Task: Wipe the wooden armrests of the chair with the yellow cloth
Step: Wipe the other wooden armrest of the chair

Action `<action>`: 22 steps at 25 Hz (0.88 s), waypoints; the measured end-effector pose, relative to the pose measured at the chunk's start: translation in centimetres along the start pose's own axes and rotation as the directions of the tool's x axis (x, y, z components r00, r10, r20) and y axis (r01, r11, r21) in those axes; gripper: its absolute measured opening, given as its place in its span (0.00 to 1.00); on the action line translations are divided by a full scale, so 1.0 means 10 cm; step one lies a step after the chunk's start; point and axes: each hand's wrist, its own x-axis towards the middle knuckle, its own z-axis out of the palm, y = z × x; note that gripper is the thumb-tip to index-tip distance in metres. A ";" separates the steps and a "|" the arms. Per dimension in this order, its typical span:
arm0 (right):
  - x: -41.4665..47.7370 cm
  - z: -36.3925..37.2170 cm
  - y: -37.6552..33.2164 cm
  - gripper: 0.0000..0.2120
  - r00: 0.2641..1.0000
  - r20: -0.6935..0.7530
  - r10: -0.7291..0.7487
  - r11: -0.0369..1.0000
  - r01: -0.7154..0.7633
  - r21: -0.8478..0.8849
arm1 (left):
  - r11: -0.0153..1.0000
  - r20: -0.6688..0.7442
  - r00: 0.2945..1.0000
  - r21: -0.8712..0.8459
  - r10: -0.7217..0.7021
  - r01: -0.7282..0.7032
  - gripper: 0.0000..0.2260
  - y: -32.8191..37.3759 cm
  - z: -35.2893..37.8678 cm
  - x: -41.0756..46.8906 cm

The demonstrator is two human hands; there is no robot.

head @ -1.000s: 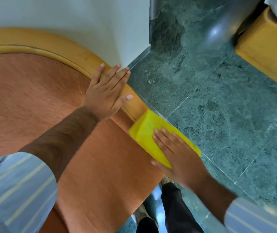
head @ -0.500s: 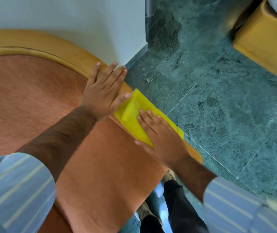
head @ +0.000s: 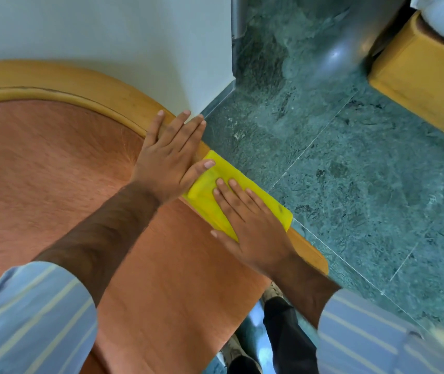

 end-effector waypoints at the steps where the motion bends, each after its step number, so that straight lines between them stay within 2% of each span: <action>1: -0.10 0.01 0.03 0.35 1.000 0.008 0.003 1.000 -0.003 0.004 | 1.000 0.009 1.000 -0.005 0.007 -0.007 0.34 0.00 0.00 -0.01; 7: -1.11 -0.01 0.27 0.35 0.997 0.072 -0.013 0.995 0.020 -0.095 | 1.000 0.080 0.997 -0.010 -0.012 0.013 0.38 0.01 -0.06 -0.01; 13: -0.04 -0.05 0.18 0.44 0.998 0.059 0.009 1.000 -0.010 0.004 | 1.000 0.071 0.997 0.010 0.024 -0.024 0.36 -0.01 -0.03 -0.02; 18: -0.08 -0.02 0.17 0.47 0.999 0.041 0.008 1.000 -0.008 0.012 | 1.000 0.143 0.990 0.003 -0.012 0.012 0.37 0.07 -0.15 -0.02; 20: -0.08 -0.07 0.11 0.48 0.997 0.070 0.029 1.000 -0.030 0.003 | 0.997 0.246 0.968 -0.052 -0.043 0.058 0.39 0.08 -0.26 0.03; 22: -0.08 -0.16 0.07 0.46 0.997 0.069 0.031 0.995 -0.037 0.088 | 0.949 0.309 0.937 -0.212 -0.163 0.235 0.39 0.18 -0.39 0.08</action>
